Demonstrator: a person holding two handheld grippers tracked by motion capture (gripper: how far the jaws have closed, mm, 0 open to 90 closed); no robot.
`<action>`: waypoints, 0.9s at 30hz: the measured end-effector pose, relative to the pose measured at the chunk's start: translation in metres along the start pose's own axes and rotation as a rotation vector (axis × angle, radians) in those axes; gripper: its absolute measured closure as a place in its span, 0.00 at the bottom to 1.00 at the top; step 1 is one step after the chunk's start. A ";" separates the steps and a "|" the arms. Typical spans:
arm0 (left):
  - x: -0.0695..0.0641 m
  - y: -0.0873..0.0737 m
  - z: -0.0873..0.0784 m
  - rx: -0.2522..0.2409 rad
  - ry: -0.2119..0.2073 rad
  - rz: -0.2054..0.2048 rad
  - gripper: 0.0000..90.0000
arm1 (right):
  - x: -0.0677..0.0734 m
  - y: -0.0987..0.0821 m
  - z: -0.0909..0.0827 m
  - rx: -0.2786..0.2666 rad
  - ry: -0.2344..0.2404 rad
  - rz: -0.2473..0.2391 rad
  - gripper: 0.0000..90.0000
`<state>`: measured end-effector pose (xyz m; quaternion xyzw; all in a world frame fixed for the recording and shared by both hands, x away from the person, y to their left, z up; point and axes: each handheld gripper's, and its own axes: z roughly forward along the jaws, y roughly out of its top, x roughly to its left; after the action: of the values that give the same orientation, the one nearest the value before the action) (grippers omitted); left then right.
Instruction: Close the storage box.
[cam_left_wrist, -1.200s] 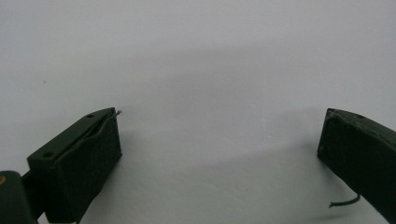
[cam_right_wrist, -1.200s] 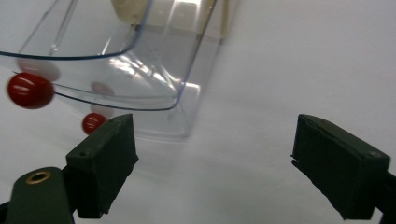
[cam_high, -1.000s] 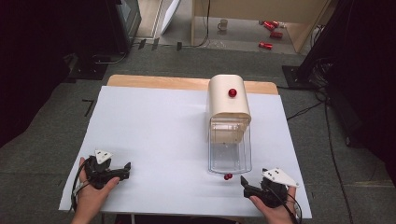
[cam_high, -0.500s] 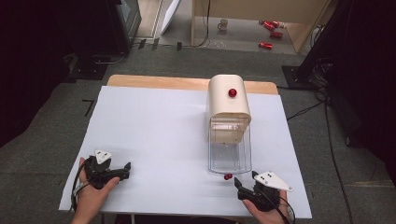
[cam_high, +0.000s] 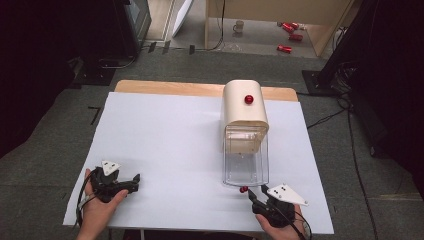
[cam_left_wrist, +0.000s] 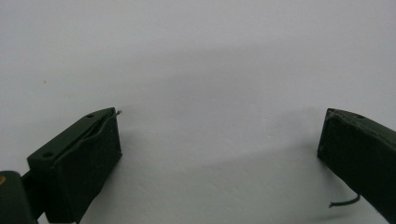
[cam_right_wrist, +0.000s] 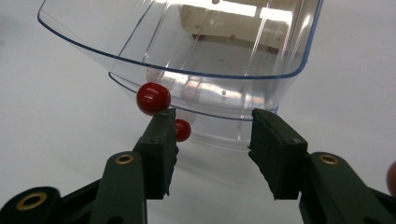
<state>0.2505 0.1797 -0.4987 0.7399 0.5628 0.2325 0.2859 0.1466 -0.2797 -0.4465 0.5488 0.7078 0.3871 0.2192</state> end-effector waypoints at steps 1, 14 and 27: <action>0.000 0.000 0.000 0.000 0.000 0.000 0.00 | 0.000 0.000 0.000 0.001 0.001 0.001 0.59; 0.000 0.000 0.000 0.000 0.000 0.000 0.00 | 0.006 -0.001 -0.001 0.018 0.025 -0.040 0.64; 0.000 0.000 0.000 0.000 0.000 0.000 0.00 | 0.019 0.001 0.002 -0.001 0.053 -0.044 0.74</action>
<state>0.2505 0.1797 -0.4987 0.7400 0.5628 0.2323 0.2859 0.1428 -0.2615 -0.4446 0.5225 0.7249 0.3972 0.2091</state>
